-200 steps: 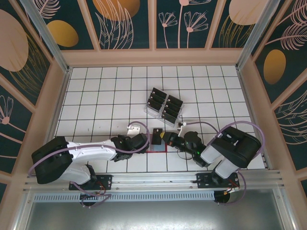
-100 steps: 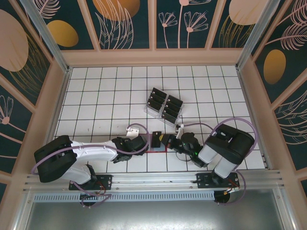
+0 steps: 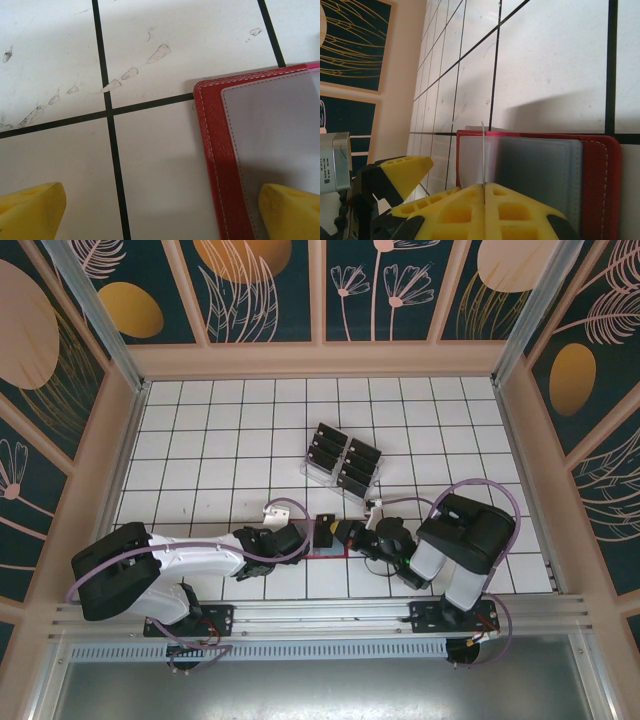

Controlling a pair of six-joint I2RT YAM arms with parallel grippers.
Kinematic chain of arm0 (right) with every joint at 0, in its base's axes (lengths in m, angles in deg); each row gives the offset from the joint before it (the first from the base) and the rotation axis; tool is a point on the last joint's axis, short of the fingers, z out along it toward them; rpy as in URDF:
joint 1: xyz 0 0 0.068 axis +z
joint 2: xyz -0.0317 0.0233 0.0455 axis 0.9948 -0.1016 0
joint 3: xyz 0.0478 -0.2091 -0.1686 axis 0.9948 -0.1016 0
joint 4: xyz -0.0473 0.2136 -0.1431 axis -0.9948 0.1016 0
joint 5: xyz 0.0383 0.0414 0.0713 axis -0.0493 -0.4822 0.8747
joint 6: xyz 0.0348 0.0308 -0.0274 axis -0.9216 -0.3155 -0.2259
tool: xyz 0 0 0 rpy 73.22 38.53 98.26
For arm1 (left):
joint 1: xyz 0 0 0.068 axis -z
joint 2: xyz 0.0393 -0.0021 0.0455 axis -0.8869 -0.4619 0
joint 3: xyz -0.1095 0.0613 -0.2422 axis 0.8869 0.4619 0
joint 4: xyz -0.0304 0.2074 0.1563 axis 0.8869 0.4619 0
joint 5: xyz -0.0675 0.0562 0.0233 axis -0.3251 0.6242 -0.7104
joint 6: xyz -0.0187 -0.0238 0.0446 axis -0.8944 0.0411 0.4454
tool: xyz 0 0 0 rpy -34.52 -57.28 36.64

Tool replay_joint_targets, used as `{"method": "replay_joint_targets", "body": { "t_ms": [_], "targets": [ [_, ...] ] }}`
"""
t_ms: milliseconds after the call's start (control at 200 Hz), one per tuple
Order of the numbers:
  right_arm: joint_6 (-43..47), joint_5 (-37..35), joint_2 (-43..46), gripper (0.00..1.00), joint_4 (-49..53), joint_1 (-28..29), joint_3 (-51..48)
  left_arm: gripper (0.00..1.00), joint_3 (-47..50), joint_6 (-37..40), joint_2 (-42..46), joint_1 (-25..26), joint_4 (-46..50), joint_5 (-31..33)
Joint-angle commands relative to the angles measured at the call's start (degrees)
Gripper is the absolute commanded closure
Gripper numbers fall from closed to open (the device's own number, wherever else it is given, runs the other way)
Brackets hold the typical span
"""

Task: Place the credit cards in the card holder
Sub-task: Insert the credit card into the card slot.

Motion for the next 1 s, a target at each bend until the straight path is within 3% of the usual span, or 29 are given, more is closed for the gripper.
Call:
{"method": "replay_joint_targets", "body": {
  "t_ms": [0, 996],
  "targets": [
    [-0.74, -1.22, -1.34, 1.0, -3.85, 0.68, 0.81, 0.02, 1.31, -0.49, -0.84, 0.17, 1.05, 0.21],
    [-2.36, -3.2, -2.52, 1.0, -6.87, 1.9, -2.2, 0.02, 1.53, -0.5, -0.22, 0.17, 1.01, 0.19]
  ]
}}
